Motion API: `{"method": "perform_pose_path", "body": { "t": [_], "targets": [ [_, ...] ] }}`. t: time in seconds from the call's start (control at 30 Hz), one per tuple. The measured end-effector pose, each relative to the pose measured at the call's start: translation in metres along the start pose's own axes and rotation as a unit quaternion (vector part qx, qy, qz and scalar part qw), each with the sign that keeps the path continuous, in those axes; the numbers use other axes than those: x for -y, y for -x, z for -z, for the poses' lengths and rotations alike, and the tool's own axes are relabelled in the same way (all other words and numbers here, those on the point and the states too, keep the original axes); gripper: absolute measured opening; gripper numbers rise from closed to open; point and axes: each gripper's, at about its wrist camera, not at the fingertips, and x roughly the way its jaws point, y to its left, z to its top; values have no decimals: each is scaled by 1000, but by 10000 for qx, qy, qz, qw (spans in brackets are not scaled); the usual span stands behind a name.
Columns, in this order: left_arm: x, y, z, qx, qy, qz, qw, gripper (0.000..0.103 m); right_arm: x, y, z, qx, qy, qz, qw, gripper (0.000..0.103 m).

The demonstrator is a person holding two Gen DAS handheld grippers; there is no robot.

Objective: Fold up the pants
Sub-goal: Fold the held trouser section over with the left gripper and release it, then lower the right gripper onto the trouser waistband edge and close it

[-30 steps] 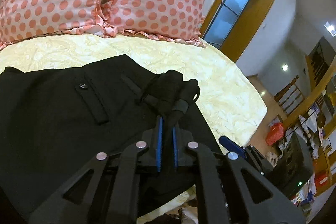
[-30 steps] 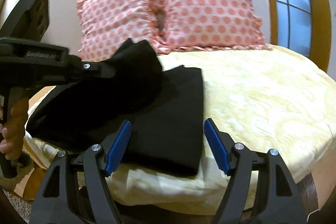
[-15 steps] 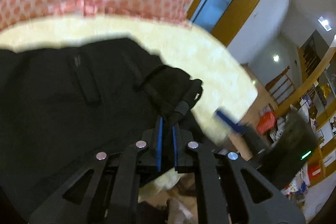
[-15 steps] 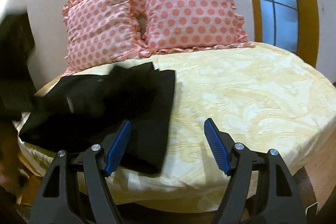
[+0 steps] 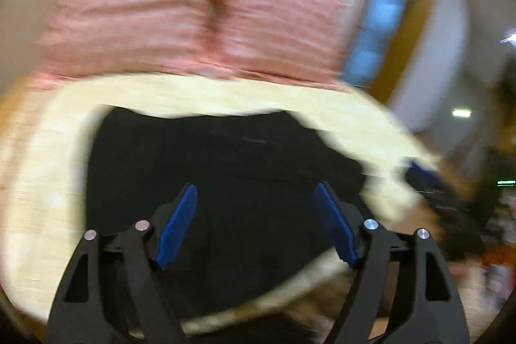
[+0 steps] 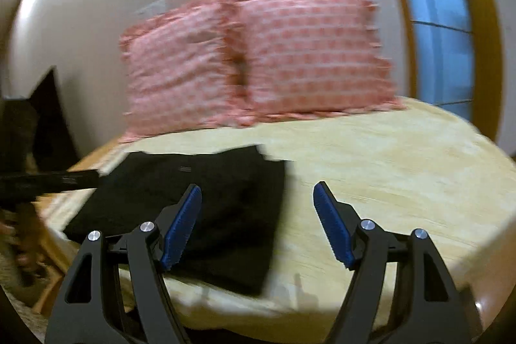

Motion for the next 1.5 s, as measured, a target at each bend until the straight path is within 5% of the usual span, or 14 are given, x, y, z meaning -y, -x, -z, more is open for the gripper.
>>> {"method": "perform_pose_path", "body": {
  "t": [0.2, 0.4, 0.7, 0.87, 0.97, 1.13, 1.27, 1.5],
  "targets": [
    [-40, -9, 16, -156, 502, -616, 9967, 82, -55, -51, -3, -325, 564, -636, 9959, 73],
    [-45, -37, 33, -611, 339, -708, 9950, 88, -54, -93, 17, -1484, 519, -236, 9873, 73],
    [-40, -30, 35, -351, 309, -733, 9962, 95, -43, -69, -8, -989, 422, -87, 9942, 73],
    [-35, -42, 46, -474, 135, -1005, 9937, 101, -46, -98, 12, -1659, 704, 179, 9835, 75],
    [-31, -40, 48, -465, -24, -1086, 9930, 101, -50, -92, 10, -1562, 875, 252, 9835, 75],
    [-45, -26, 45, -369, 269, -940, 9945, 101, -19, -93, -21, -1446, 209, 205, 9891, 75],
    [-48, -29, 44, -394, 257, -1028, 9936, 101, 0, -127, -24, -1964, -36, 158, 9804, 66],
    [-46, -31, 47, -419, 120, -1091, 9931, 101, -3, -141, -22, -2095, 128, -3, 9777, 55]
  ]
}}
